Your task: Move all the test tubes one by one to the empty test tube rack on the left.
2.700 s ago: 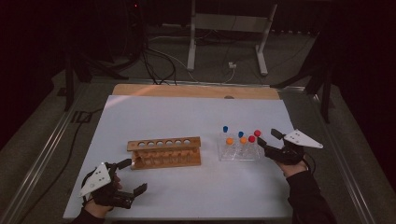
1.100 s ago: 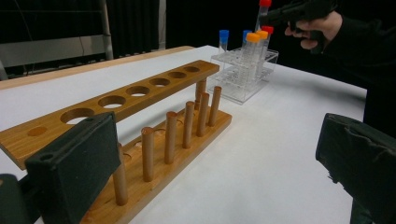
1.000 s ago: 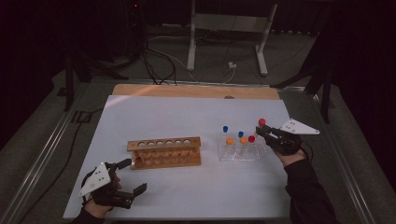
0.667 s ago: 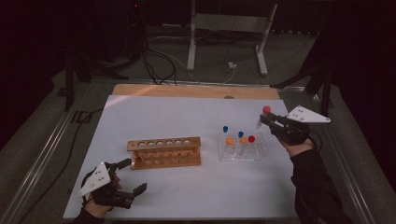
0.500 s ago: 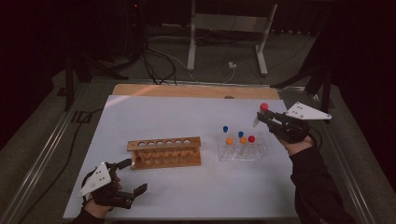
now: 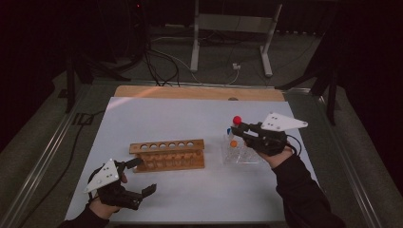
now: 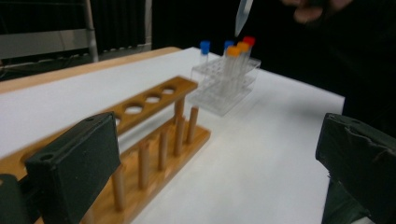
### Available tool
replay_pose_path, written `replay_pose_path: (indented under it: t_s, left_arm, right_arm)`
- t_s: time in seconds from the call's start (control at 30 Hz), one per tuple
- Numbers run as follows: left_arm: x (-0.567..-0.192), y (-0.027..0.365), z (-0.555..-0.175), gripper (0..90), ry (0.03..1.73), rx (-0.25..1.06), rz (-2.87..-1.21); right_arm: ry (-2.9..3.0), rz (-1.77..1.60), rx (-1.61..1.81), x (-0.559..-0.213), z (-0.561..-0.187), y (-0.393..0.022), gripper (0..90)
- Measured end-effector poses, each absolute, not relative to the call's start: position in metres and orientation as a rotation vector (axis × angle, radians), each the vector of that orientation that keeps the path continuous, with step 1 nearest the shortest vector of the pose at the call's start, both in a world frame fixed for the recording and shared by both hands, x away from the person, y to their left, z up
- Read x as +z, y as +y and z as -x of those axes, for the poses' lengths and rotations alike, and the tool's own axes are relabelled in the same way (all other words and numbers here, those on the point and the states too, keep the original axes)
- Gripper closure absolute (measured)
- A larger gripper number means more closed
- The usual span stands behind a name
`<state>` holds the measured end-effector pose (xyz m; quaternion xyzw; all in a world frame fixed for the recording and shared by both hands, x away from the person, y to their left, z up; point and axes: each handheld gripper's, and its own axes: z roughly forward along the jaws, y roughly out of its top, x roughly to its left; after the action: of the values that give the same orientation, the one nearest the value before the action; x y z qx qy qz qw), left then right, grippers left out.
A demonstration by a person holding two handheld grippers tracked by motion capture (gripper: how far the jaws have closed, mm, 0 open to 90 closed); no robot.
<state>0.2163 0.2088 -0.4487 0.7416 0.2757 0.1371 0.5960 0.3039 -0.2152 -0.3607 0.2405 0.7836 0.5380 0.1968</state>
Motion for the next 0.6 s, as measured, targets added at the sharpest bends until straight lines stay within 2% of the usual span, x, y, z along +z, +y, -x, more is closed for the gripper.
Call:
replay_pose_path:
  t_s: [0.37, 0.6]
  left_arm:
    - [-0.407, 0.188, -0.236, 0.6, 0.574, 0.287, -1.691]
    - [-0.398, 0.162, -0.247, 2.0, 0.492, 0.265, -1.727]
  right_arm:
    - [2.34, -0.597, 1.524, -0.399, -0.286, -0.177, 75.0]
    - [2.392, -0.581, 1.546, -0.412, -0.276, -0.163, 74.9]
